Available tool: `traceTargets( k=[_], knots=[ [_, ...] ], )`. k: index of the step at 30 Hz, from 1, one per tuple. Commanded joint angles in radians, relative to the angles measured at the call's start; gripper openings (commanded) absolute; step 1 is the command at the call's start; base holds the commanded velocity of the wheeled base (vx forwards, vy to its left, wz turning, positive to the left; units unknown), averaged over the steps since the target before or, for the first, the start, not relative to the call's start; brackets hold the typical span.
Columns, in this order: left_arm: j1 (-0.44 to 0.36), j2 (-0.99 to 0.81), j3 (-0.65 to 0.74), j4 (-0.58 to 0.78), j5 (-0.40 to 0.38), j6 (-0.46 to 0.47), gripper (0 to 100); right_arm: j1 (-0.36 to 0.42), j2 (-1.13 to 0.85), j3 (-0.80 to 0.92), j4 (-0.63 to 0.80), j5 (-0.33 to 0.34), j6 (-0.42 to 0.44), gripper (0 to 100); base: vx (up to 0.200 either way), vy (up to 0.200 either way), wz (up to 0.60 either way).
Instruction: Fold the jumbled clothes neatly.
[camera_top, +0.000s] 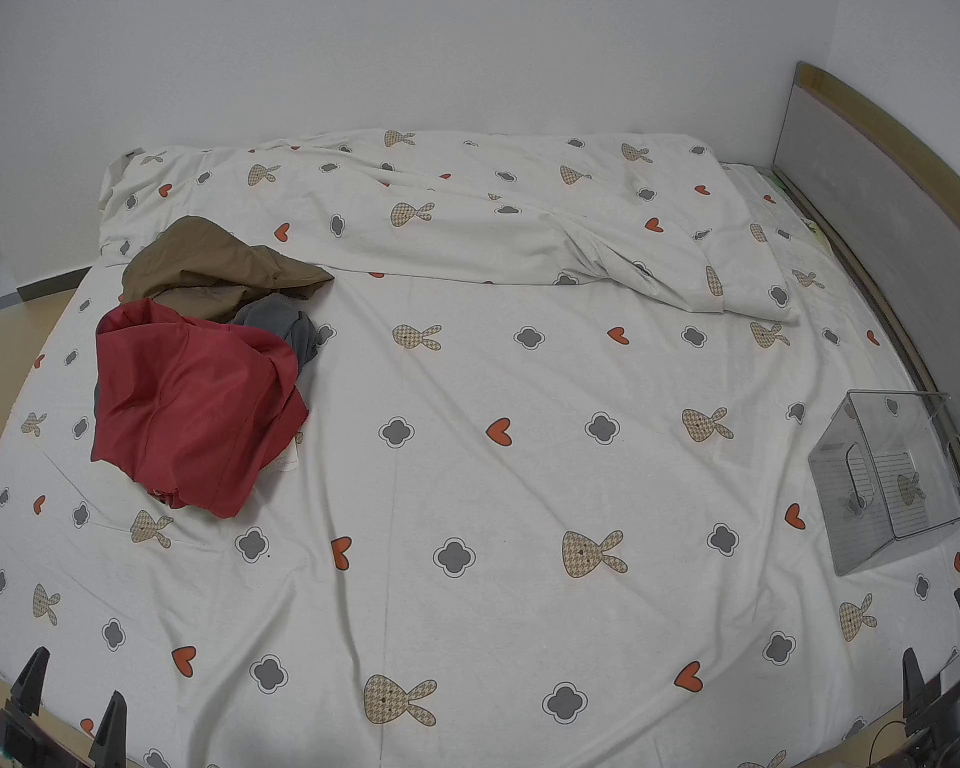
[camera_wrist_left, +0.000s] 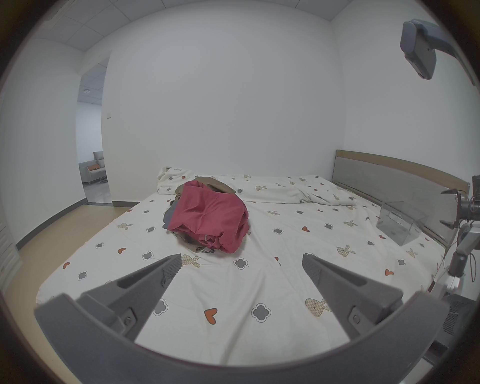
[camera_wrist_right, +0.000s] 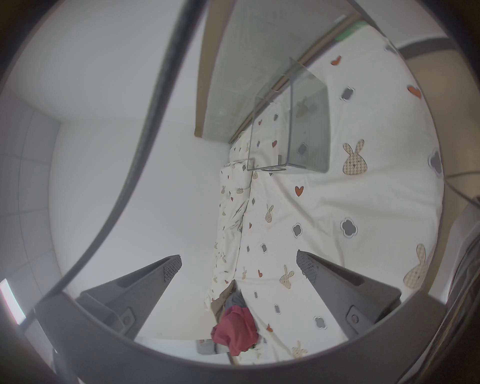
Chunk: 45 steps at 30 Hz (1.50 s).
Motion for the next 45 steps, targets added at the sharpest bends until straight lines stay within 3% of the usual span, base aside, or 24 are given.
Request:
traceTargets(
  k=[1, 4, 7, 15, 24, 26, 29, 33, 37, 38, 39, 41, 43, 45],
  knots=[
    [-0.03, 0.18, -0.324, 0.025, -0.006, -0.157, 100, 0.066, 0.231, -0.558, 0.031, 0.036, -1.136, 100, 0.0, 0.0, 0.0],
    [-0.061, 0.303, -0.495, 0.06, -0.012, -0.235, 100, 0.078, 0.396, -0.775, 0.134, 0.041, -1.112, 100, 0.0, 0.0, 0.0],
    [-0.099, 0.381, -0.518, 0.055, -0.008, -0.232, 100, 0.098, 0.456, -0.792, 0.162, 0.042, -1.124, 100, 0.0, 0.0, 0.0],
    [-0.099, 0.53, -0.65, 0.072, 0.0, -0.226, 100, 0.135, 0.588, -0.814, 0.159, 0.044, -1.138, 100, 0.0, 0.0, 0.0],
    [-0.026, 0.963, -0.909, 0.411, -0.003, -0.233, 100, 0.121, 0.929, -0.843, 0.186, 0.016, -1.15, 100, 0.0, 0.0, 0.0],
    [-0.013, 1.094, -0.986, 0.479, -0.006, -0.276, 100, 0.124, 1.044, -0.844, 0.177, -0.004, -1.145, 100, 0.0, 0.0, 0.0],
    [-0.006, 1.202, -1.048, 0.548, -0.006, -0.341, 100, 0.135, 1.13, -0.841, 0.171, -0.043, -1.145, 100, 0.0, 0.0, 0.0],
    [0.008, 1.308, -1.104, 0.623, -0.003, -0.353, 100, 0.146, 1.191, -0.832, 0.111, -0.103, -1.121, 100, 0.0, 0.0, 0.0],
    [0.013, 1.358, -1.121, 0.626, -0.018, -0.347, 100, 0.196, 1.19, -0.782, 0.007, -0.093, -1.069, 100, 0.0, 0.0, 0.0],
    [0.014, 1.363, -1.119, 0.623, -0.032, -0.342, 100, 0.201, 1.188, -0.772, 0.004, -0.074, -1.069, 100, 0.0, 0.0, 0.0],
    [0.016, 1.369, -1.119, 0.62, -0.07, -0.335, 100, 0.222, 1.183, -0.757, 0.004, -0.008, -1.07, 100, 0.0, 0.0, 0.0],
    [0.034, 1.372, -1.122, 0.617, -0.159, -0.308, 100, 0.244, 1.157, -0.742, 0.005, 0.153, -1.067, 100, 0.0, 0.0, 0.0],
    [0.074, 1.374, -1.128, 0.617, -0.282, -0.252, 100, 0.235, 1.088, -0.713, 0.021, 0.366, -1.069, 100, 0.0, 0.0, 0.0],
    [0.117, 1.381, -1.128, 0.617, -0.383, -0.195, 100, 0.233, 1.05, -0.7, 0.033, 0.487, -1.087, 100, 0.0, 0.0, 0.0]
  ],
)
